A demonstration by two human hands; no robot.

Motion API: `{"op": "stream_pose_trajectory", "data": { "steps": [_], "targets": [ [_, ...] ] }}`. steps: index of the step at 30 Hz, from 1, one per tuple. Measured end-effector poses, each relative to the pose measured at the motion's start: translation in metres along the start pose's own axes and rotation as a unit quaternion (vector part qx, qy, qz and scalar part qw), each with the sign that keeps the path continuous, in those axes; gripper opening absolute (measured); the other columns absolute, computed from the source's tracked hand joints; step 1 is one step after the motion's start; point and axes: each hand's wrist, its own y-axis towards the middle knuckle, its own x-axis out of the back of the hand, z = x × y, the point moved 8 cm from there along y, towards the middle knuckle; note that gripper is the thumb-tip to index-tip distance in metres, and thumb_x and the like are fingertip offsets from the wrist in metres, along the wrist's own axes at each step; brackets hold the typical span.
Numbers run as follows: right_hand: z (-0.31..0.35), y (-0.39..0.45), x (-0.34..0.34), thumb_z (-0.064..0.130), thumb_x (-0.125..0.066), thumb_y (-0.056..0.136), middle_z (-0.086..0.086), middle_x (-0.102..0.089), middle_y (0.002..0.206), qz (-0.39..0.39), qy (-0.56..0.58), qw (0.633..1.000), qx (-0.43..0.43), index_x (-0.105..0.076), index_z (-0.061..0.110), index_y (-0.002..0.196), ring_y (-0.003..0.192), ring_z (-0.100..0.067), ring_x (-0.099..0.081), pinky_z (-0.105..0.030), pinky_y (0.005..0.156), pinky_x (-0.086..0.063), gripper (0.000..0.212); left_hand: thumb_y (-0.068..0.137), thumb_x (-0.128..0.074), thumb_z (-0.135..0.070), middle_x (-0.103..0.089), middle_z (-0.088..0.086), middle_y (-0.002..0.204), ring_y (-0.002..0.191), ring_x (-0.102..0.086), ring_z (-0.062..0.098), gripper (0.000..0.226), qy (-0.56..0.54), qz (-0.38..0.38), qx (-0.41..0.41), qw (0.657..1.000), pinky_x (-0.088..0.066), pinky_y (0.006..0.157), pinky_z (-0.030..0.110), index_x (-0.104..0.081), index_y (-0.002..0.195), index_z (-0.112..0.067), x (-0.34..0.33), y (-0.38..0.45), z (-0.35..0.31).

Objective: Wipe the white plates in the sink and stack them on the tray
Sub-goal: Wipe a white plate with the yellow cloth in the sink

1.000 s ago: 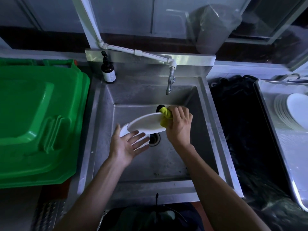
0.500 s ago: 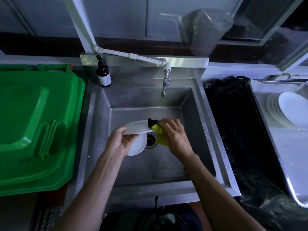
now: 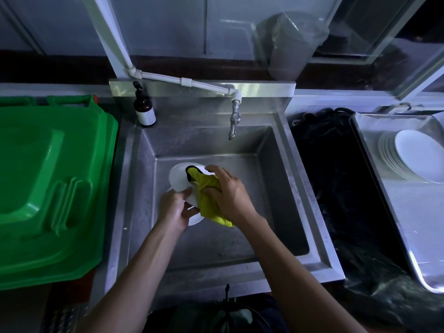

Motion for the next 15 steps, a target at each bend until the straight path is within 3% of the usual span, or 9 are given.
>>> {"op": "stream_pose_trajectory", "data": {
  "steps": [3,5,15],
  "targets": [
    [0.014,-0.005,-0.005,0.010,-0.066,0.090,-0.003,-0.067,0.123,-0.033,0.012,0.997,0.064,-0.067,0.015,0.123,0.109,-0.024,-0.058,-0.035,0.087,-0.048,0.033,0.093,-0.060,0.000,-0.070,0.021,0.110,0.083,-0.071,0.031,0.034,-0.024,0.020,-0.009,0.999,-0.062,0.065,0.044,-0.066,0.126,-0.003,-0.004,-0.004,-0.001],
    [0.021,-0.012,-0.010,0.015,-0.063,0.095,0.004,-0.065,0.128,-0.064,-0.027,0.992,0.106,-0.067,0.024,0.126,0.115,-0.022,-0.057,-0.037,0.087,-0.051,0.032,0.092,-0.062,-0.001,-0.072,0.018,0.104,0.079,-0.072,0.027,0.035,-0.042,0.036,-0.014,0.998,-0.062,0.064,0.041,-0.067,0.126,-0.002,-0.008,-0.006,-0.003],
    [0.013,-0.029,-0.027,0.034,-0.052,0.102,0.011,-0.057,0.142,-0.077,-0.099,0.991,0.048,-0.062,0.026,0.133,0.136,-0.018,-0.047,-0.041,0.097,-0.045,0.034,0.096,-0.057,-0.005,-0.064,0.017,0.113,0.089,-0.063,0.025,0.039,-0.051,0.050,-0.042,0.997,-0.055,0.061,0.027,-0.061,0.134,0.000,-0.015,-0.010,-0.010]
  ]
}}
